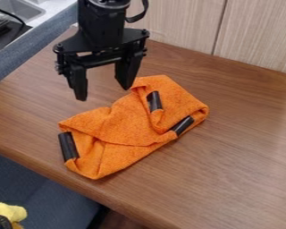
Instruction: Unfold the cloth from the top
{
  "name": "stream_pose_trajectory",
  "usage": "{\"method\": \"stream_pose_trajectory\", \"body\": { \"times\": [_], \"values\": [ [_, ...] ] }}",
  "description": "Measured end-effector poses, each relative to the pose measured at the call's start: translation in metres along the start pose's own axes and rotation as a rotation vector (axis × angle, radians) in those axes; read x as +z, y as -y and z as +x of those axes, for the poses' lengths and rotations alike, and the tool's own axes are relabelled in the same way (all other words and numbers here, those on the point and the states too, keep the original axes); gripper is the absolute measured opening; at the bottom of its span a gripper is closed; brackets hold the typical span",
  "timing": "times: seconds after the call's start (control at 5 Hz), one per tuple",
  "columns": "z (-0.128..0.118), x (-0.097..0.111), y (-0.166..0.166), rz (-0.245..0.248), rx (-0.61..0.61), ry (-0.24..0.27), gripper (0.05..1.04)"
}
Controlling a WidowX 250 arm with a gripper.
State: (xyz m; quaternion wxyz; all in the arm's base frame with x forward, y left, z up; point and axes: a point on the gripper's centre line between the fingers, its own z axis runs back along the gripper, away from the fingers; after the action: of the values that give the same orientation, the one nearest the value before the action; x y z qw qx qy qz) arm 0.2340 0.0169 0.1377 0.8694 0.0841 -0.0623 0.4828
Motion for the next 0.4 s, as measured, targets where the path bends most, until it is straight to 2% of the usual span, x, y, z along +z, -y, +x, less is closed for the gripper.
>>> {"method": "stream_pose_trajectory", "body": {
  "times": [0.2, 0.4],
  "values": [
    [-0.002, -0.005, 0.000, 0.018, -0.002, -0.013, 1.001],
    [-0.003, -0.008, 0.010, -0.025, 0.025, -0.028, 1.001]
  ]
}}
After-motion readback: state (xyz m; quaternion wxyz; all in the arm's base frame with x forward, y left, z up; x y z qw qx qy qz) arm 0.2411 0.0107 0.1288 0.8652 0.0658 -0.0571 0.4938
